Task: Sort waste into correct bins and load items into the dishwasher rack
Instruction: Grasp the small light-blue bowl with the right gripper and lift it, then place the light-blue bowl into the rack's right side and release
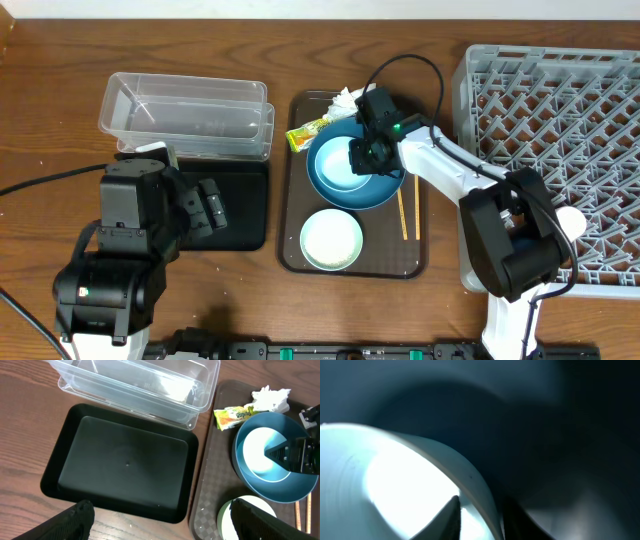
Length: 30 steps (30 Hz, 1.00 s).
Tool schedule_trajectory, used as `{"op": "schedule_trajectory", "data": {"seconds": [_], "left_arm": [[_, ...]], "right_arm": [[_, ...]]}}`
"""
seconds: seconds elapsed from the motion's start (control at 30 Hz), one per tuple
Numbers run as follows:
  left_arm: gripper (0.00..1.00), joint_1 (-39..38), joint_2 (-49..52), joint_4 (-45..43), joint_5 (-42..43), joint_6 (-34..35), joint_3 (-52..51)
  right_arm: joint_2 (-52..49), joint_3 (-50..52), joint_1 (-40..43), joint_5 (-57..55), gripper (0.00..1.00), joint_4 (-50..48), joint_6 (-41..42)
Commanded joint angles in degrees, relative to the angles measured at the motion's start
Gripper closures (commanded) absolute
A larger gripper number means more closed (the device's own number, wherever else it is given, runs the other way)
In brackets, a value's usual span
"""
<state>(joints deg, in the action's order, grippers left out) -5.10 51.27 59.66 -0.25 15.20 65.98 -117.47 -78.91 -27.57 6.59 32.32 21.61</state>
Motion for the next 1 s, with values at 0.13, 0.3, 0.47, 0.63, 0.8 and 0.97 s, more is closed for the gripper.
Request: {"op": "schedule_trajectory", "data": {"seconds": [0.13, 0.3, 0.47, 0.63, 0.8, 0.97], "left_arm": [[0.11, 0.22, -0.04, 0.11, -0.85, 0.07, 0.68], [0.11, 0.22, -0.04, 0.11, -0.85, 0.07, 0.68], [0.11, 0.22, -0.04, 0.11, -0.85, 0.07, 0.68], [0.10, 0.22, -0.04, 0.11, -0.85, 0.07, 0.68], [0.10, 0.22, -0.04, 0.09, -0.85, 0.07, 0.68], [0.10, 0.22, -0.04, 0.11, -0.85, 0.07, 0.68]], "right_arm": [[6.03, 0.15, 0.17, -1.38, 0.89, 0.68, -0.28], [12.96, 0.15, 0.28, -5.51, 0.99, 2.21, -0.42], [20.74, 0.15, 0.28, -12.15, 0.99, 5.68, -0.42], [29.18, 0.15, 0.85, -36.39, 0.99, 15.85, 5.25], [34.97, 0.15, 6.43, -60.59, 0.99, 31.36, 17.84], [35.69, 0.17, 18.16, -70.07, 0.99, 38.21, 22.51]]}}
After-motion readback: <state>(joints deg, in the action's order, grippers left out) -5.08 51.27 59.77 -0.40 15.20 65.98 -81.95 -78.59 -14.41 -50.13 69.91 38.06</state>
